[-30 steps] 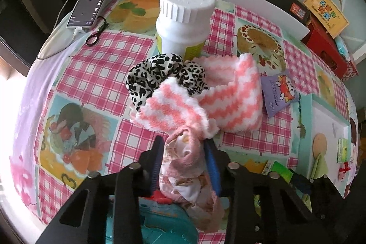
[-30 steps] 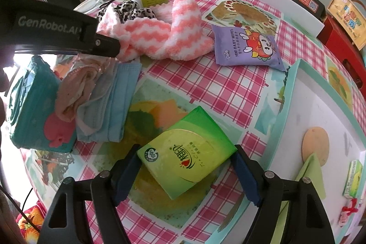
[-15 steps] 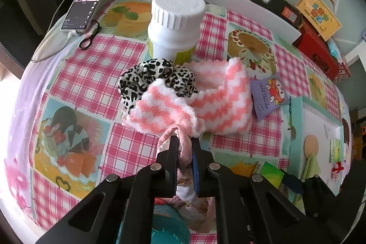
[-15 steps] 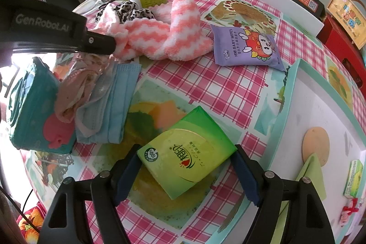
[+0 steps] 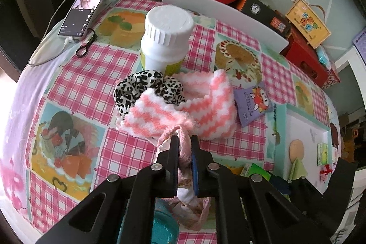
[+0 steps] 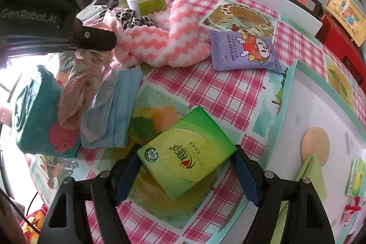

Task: Organize soft objects
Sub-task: 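Lift the pink cloth and tissue pack and carry them over the white tray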

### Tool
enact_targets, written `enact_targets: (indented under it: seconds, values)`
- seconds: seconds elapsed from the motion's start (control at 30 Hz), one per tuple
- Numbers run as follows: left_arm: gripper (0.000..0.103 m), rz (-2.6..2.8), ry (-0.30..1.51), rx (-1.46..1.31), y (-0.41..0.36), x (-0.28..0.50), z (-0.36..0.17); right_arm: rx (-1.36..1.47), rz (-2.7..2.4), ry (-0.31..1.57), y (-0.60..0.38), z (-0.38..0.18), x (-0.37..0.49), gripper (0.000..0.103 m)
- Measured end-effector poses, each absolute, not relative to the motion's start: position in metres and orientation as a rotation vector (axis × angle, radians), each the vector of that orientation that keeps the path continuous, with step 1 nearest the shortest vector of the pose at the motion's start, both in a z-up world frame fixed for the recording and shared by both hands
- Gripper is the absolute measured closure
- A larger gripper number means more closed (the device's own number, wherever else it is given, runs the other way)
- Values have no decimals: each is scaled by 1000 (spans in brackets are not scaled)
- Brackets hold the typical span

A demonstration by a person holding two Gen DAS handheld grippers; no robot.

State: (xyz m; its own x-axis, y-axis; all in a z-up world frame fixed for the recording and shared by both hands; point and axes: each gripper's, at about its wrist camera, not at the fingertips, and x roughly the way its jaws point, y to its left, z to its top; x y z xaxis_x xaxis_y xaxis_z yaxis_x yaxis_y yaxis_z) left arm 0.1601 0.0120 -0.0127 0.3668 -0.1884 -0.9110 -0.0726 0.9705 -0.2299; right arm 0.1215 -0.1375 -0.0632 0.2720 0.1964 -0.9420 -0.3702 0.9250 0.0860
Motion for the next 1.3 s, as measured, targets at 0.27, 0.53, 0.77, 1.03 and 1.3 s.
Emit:
enact_targets:
  seconds: [0.27, 0.53, 0.77, 1.03, 1.3]
  values:
    - [94, -94, 1153, -271, 16, 156, 1, -143, 382, 1219, -139, -56, 119, 23]
    - [94, -94, 1074, -285, 19, 149, 26, -124, 391, 1163, -137, -41, 115, 23]
    - [94, -91, 997, -312, 25, 141, 47, -118, 384, 1118, -139, -24, 109, 23]
    - [94, -102, 964, -318, 20, 137, 56, -113, 369, 1077, -144, -10, 107, 23]
    - [94, -151, 925, -304, 0, 134, 66, -83, 309, 1035, -168, 7, 110, 23]
